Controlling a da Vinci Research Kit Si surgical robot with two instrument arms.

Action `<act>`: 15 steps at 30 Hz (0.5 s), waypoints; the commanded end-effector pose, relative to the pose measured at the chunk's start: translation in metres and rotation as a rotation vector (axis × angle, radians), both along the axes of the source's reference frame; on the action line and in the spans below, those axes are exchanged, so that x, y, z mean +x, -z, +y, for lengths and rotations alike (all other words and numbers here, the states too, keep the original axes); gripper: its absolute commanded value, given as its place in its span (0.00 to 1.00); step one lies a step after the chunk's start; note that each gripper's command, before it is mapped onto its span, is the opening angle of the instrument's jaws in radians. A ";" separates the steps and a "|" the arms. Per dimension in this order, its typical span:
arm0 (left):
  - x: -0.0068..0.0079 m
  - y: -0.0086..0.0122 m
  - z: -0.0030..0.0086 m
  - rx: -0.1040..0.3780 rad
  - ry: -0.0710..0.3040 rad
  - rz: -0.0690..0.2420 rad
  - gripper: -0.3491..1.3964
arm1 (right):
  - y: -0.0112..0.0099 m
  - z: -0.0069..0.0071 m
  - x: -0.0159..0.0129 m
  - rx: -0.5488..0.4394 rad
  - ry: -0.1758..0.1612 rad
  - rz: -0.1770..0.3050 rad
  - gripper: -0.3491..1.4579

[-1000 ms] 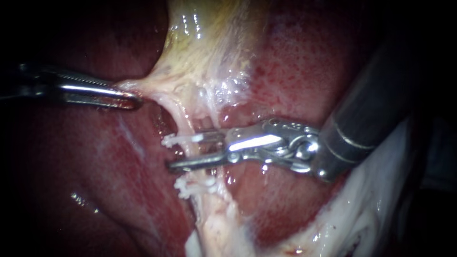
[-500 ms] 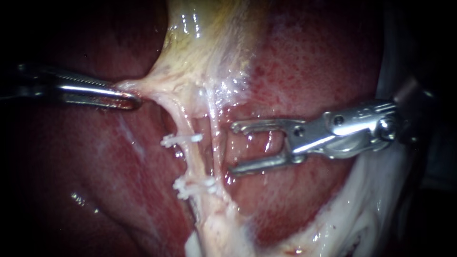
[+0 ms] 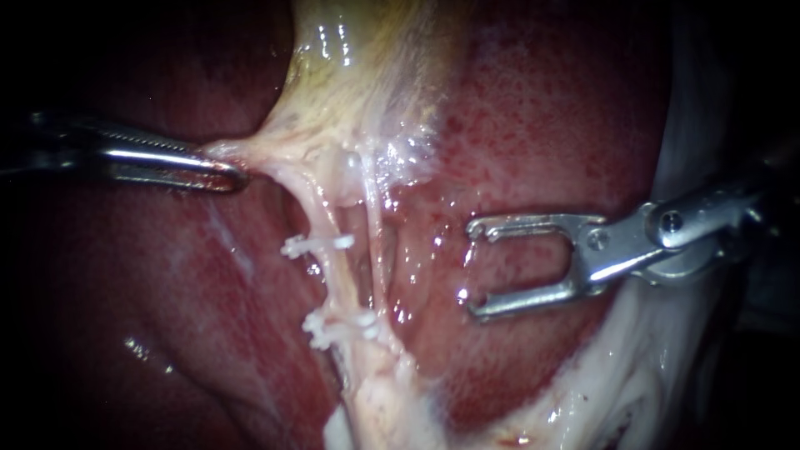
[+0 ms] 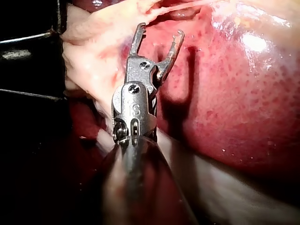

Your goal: Going back third clip left tube

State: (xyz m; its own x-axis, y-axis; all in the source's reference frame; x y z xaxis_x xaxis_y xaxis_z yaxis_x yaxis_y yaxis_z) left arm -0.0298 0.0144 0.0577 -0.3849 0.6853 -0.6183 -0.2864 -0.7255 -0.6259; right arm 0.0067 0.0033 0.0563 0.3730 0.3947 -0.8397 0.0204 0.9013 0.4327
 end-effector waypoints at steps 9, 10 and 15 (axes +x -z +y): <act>-0.0015 -0.0013 -0.0005 0.000 -0.007 0.000 0.00 | 0.0003 0.0004 -0.0005 -0.004 -0.009 -0.006 0.47; -0.0019 -0.0016 -0.0005 0.000 -0.010 0.002 0.00 | 0.0003 0.0004 -0.0005 -0.004 -0.009 -0.006 0.47; -0.0033 -0.0034 -0.0002 0.001 -0.018 0.001 0.00 | 0.0003 0.0004 -0.0005 -0.004 -0.009 -0.006 0.47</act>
